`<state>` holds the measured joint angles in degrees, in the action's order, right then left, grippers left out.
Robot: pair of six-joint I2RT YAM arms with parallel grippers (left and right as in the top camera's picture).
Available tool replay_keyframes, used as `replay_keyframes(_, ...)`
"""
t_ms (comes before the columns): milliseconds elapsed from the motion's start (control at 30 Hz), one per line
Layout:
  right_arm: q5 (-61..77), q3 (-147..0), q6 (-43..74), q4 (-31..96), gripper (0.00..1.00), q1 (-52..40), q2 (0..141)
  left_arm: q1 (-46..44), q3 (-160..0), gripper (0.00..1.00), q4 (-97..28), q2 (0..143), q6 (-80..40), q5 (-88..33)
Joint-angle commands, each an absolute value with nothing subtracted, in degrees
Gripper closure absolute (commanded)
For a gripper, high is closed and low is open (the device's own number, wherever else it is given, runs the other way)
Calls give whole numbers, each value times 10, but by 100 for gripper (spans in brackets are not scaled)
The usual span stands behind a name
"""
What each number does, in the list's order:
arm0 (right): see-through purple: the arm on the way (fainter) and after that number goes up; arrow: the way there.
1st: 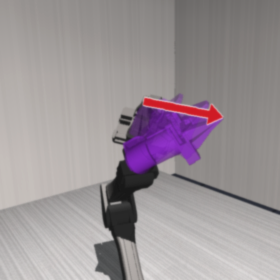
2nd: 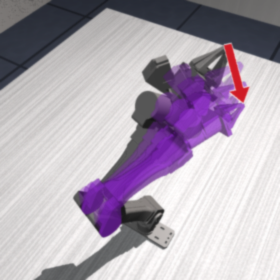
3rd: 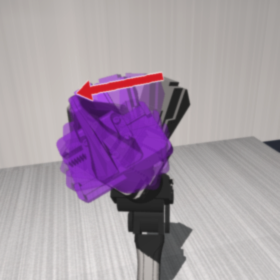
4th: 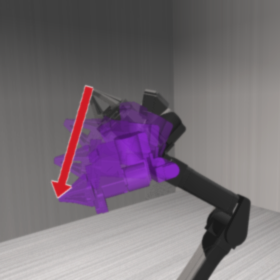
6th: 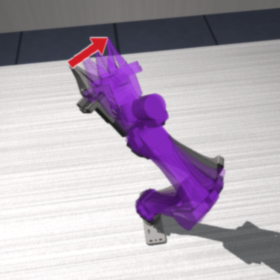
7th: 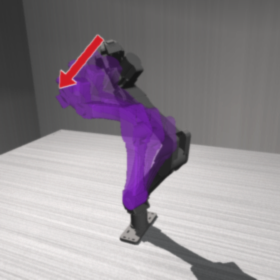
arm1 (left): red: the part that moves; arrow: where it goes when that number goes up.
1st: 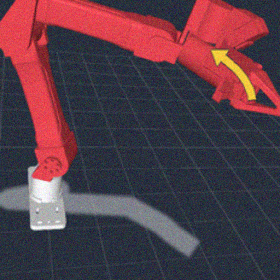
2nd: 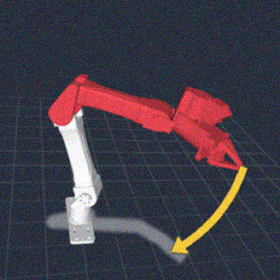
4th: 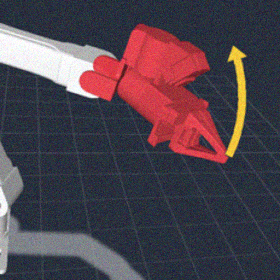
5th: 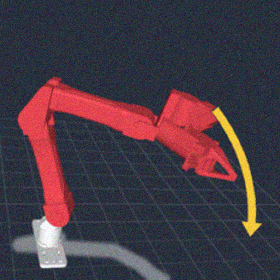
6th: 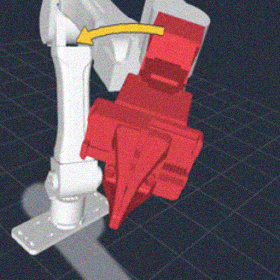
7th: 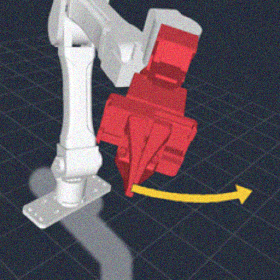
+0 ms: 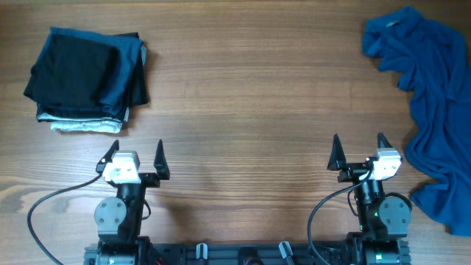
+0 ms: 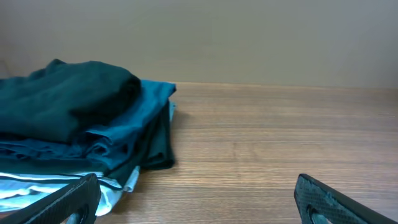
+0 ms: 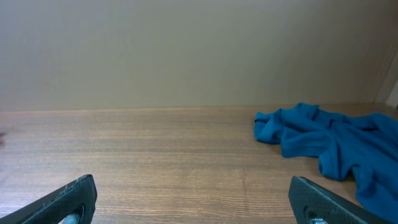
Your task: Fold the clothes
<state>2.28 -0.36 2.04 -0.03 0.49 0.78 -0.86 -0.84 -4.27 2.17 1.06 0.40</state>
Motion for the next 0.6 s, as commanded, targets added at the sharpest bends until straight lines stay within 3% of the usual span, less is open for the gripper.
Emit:
replay_keyframes(0,13,-3,15,-3,1,8,3,-12,-4,0,-40,13,28,36)
replay_keyframes(567,13,-3,15,-3,1,8,4,-12,-4,0,-39,13,28,33)
